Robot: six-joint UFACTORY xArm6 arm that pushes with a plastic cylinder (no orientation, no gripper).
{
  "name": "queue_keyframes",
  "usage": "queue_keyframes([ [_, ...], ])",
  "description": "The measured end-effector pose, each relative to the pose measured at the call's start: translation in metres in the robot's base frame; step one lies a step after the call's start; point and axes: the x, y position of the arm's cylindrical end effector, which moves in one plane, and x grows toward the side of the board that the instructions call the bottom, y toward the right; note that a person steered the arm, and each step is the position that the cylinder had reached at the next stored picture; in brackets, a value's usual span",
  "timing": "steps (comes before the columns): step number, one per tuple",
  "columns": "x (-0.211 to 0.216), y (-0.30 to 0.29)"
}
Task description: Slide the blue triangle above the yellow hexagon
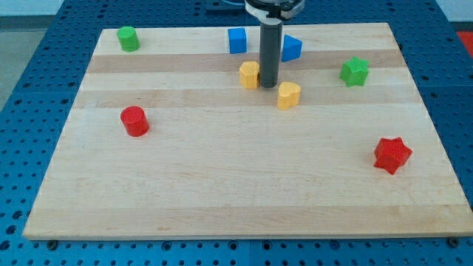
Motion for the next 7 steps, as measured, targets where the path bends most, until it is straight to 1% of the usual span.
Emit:
queue_keyframes([
  [1, -0.003, 0.010],
  [2, -0.021, 0.021],
  [3, -0.026, 0.026],
  [4, -0.048, 0.059],
  [5, -0.070, 0.080],
  [7, -0.100, 0.086],
])
